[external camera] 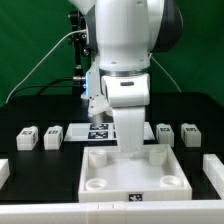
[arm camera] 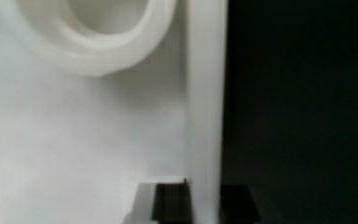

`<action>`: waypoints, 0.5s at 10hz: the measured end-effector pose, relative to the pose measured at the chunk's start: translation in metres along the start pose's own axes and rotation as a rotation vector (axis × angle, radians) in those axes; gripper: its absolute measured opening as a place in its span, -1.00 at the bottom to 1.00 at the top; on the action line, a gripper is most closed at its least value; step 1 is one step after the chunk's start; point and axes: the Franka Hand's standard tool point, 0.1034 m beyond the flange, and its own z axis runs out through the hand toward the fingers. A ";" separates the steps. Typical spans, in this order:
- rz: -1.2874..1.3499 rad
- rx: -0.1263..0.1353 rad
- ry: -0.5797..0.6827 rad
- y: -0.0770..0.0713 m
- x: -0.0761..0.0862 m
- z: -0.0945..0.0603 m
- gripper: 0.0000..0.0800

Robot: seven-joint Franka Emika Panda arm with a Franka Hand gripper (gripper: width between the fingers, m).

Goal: Assemble one leg

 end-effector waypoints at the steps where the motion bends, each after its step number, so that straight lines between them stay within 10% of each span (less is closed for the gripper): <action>1: 0.006 -0.012 0.011 0.011 0.014 0.000 -0.85; 5: 0.022 -0.009 0.022 0.023 0.042 0.001 -0.85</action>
Offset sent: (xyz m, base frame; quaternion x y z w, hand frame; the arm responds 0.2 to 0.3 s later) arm 0.0233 0.0293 -0.0010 0.0011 0.0006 0.0208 0.9998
